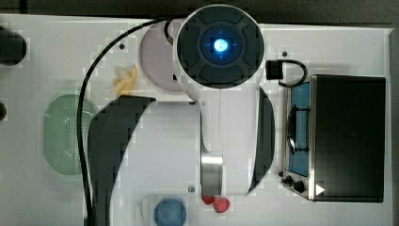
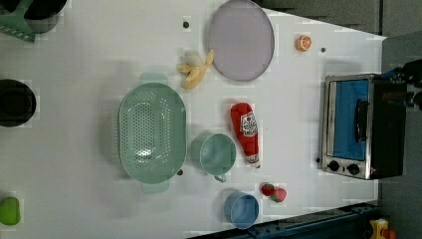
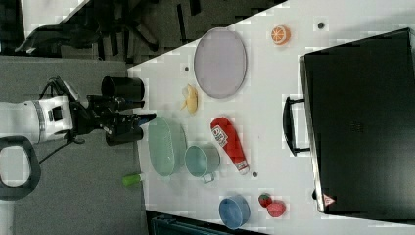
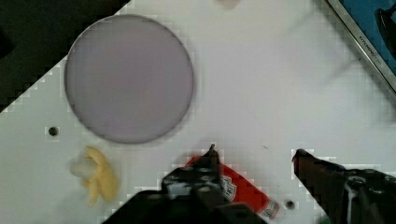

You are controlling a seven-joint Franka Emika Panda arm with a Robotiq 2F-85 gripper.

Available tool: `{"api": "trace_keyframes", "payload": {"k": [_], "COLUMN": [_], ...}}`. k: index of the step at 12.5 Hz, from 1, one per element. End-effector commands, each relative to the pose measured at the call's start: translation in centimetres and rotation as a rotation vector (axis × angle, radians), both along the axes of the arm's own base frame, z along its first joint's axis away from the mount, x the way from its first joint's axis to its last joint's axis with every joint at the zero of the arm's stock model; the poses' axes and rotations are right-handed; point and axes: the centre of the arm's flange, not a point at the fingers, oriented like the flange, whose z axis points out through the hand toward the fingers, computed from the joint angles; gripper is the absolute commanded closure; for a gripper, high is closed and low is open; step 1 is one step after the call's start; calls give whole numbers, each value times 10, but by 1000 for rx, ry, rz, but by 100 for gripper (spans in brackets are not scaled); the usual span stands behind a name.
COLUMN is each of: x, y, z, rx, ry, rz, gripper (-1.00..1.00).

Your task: Flap open oven.

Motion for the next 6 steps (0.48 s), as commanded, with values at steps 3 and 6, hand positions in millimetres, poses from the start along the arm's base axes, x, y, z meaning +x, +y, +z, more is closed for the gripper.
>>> {"api": "trace_keyframes", "payload": {"k": [3,6], "x": [-121,-121], "y": [-35,-35], "z": [75,75], "rx": [16,16], "ry": [18,18], "rz": [-179,-179], "gripper": [-99,-90]}}
